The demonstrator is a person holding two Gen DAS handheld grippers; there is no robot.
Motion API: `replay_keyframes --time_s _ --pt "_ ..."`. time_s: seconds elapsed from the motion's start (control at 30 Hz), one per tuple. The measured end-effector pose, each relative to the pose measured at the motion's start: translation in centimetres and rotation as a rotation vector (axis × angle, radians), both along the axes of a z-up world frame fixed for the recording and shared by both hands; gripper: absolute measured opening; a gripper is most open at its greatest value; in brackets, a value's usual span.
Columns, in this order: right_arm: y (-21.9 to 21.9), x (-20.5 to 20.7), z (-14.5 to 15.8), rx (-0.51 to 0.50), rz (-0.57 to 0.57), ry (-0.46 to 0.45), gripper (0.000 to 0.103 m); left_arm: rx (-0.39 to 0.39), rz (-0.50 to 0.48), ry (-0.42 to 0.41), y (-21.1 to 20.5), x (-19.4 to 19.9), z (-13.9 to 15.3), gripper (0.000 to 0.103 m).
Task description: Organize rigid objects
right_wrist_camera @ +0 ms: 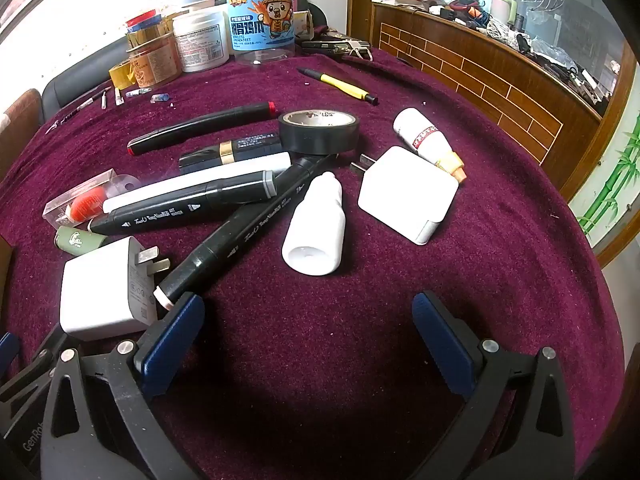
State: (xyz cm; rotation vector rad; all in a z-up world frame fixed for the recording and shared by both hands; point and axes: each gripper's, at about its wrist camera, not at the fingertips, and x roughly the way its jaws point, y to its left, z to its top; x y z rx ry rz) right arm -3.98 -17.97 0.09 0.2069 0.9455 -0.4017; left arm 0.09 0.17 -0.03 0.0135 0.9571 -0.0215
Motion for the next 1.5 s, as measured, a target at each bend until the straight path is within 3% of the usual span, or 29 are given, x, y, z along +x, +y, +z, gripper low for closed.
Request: replay_keyframes --time_s 0.23,0.5,0.67,0.8,1.5 --pt "0.0 0.0 0.0 -0.002 -0.001 -0.004 0.103 0.012 -0.073 0.008 0.6 -0.5 0.0 0.102" --pt "0.0 0.2 -0.3 0.004 -0.003 -0.006 0.103 0.017 -0.063 -0.009 0.3 -1.4 0.0 0.102" --pt "-0.2 -0.2 0.0 0.017 0.077 0.024 0.103 0.027 -0.061 -0.004 0.1 -1.4 0.0 0.102" --pt "0.1 -0.8 0.0 0.013 0.084 0.012 0.103 0.022 -0.096 0.031 0.3 -1.6 0.1 0.102" --pt "0.4 -1.5 0.1 0.019 0.17 0.051 0.103 0.017 -0.103 0.019 0.3 -1.7 0.1 0.102"
